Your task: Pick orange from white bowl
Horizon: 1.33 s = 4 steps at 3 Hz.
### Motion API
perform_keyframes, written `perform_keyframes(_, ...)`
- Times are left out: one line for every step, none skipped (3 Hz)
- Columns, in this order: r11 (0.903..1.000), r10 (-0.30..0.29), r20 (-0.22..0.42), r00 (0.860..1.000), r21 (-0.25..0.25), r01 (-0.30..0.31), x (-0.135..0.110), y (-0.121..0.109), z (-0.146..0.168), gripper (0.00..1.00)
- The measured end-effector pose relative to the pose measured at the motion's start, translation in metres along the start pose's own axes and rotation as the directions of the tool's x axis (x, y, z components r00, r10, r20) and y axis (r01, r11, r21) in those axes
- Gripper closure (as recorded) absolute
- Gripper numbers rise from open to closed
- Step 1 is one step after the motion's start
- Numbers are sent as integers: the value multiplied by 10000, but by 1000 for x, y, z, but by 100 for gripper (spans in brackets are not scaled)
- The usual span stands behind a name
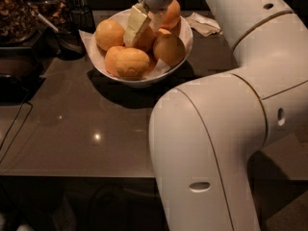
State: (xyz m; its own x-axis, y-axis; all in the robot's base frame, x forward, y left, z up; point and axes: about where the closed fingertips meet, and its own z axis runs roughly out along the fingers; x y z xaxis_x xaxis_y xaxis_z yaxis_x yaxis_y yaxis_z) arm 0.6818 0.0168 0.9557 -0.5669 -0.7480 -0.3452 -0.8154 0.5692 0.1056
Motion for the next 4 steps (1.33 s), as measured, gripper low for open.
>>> perform_keyframes(10000,-5,0,10000,-3,5,0,0,0,33)
perform_keyframes(10000,-26,0,10000,-14,26,0,1,1,52)
perform_keyframes(10000,-26,4,10000,-11,26,0,1,1,75)
perform_keyframes(9999,-59,312,9995,142,54,-10,-3,2,98)
